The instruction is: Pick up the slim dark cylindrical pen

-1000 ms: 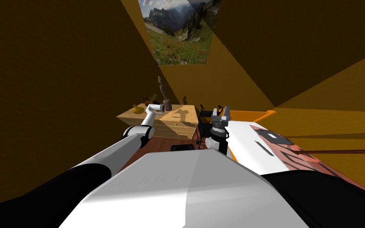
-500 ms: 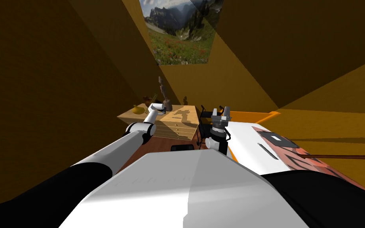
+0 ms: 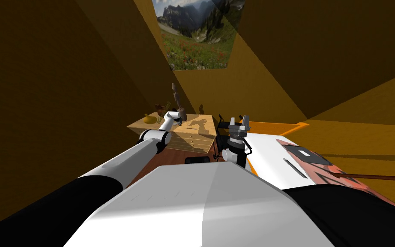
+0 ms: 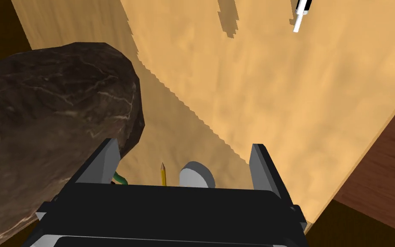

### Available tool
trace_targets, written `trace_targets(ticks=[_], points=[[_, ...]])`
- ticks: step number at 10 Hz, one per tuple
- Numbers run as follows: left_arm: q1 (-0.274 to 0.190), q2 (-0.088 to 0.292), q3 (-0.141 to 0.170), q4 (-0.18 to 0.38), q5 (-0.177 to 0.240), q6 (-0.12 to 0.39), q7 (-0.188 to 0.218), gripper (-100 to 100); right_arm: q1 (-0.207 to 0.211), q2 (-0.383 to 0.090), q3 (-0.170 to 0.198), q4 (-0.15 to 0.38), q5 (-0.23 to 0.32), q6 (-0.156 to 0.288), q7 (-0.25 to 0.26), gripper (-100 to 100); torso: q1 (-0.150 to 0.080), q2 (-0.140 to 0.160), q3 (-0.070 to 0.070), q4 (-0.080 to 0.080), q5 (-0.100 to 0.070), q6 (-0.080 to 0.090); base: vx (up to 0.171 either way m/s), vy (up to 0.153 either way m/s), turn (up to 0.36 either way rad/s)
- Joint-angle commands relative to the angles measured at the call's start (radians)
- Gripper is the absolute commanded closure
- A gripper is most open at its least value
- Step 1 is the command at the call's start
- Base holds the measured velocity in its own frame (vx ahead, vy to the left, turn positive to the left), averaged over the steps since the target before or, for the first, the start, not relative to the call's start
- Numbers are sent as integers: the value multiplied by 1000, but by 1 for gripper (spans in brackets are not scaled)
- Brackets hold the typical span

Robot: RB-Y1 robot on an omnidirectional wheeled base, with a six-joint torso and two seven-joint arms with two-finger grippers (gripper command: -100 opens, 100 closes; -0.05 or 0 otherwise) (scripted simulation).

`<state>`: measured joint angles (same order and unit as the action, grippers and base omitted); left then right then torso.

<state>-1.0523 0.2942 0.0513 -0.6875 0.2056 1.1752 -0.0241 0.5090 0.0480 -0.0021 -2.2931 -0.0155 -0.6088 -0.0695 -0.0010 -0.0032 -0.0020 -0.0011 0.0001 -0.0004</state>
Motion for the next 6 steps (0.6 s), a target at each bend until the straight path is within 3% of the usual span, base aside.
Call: trace_targets(ticks=[1, 2, 3, 6], points=[[-8, -8, -1, 12, 0, 43, -1, -100, 0, 0, 0, 0, 0, 0, 0, 0, 0, 0, 0, 0, 0, 0, 41, -5, 18], [-34, -27, -3, 56, 2, 75, -8, -100, 0, 0, 0, 0, 0, 0, 0, 0, 0, 0, 0, 0, 0, 0, 44, -4, 50], [-34, -27, -3, 57, 2, 86, -8, -100, 0, 0, 0, 0, 0, 0, 0, 0, 0, 0, 0, 0, 0, 0, 43, -7, 17], [-77, -64, -7, 138, 4, 161, -20, -100, 0, 0, 0, 0, 0, 0, 0, 0, 0, 0, 0, 0, 0, 0, 52, -9, 29]])
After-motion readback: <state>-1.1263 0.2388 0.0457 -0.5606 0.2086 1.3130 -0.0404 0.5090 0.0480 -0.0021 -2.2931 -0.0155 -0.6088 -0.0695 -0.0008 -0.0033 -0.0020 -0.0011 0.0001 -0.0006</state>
